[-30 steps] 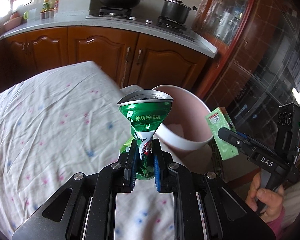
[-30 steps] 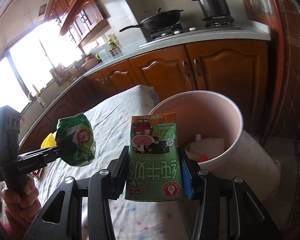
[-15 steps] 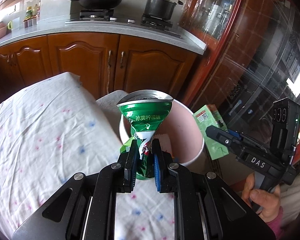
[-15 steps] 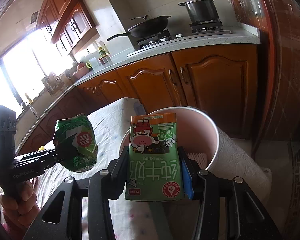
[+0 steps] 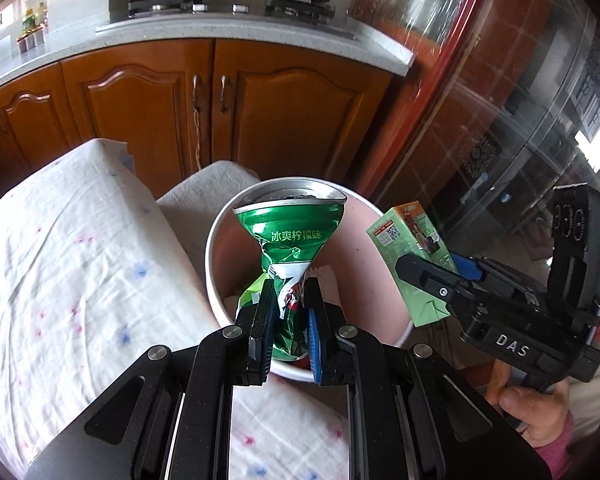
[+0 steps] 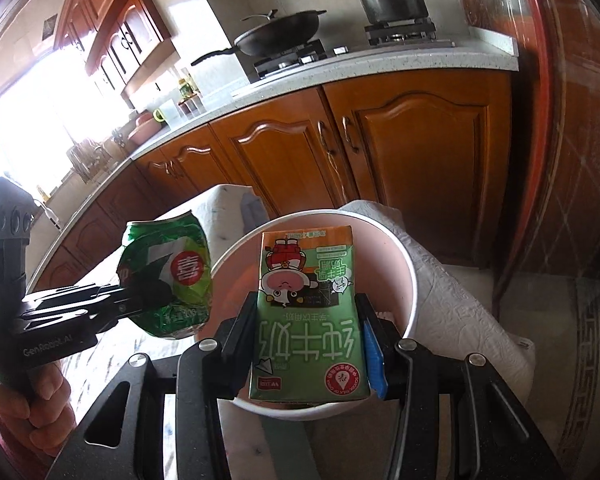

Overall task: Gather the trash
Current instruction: 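Carry the can and milk carton with both tools over the bin, then open both tools to drop the can and carton into the bin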

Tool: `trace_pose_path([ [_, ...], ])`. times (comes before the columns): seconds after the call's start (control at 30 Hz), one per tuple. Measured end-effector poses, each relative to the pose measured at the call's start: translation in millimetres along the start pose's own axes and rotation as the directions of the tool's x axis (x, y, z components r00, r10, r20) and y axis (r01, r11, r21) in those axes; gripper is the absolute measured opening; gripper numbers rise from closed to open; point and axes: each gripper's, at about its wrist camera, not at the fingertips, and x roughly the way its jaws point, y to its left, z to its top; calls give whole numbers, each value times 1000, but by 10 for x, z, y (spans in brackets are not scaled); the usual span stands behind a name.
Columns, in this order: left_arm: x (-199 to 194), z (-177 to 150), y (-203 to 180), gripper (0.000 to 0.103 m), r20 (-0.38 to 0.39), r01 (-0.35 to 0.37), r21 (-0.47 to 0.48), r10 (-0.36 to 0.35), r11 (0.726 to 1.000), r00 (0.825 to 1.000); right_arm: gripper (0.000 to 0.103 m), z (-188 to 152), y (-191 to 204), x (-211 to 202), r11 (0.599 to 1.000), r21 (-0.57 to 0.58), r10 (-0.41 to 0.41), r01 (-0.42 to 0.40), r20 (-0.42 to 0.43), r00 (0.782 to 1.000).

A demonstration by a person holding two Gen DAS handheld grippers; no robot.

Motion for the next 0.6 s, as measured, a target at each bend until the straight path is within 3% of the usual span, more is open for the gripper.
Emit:
trace_pose_path([
  [0.6, 352, 62, -44, 13, -80, -20, 4, 20, 1000, 997, 47, 107, -119, 233, 1000, -8, -24, 24, -75, 997],
])
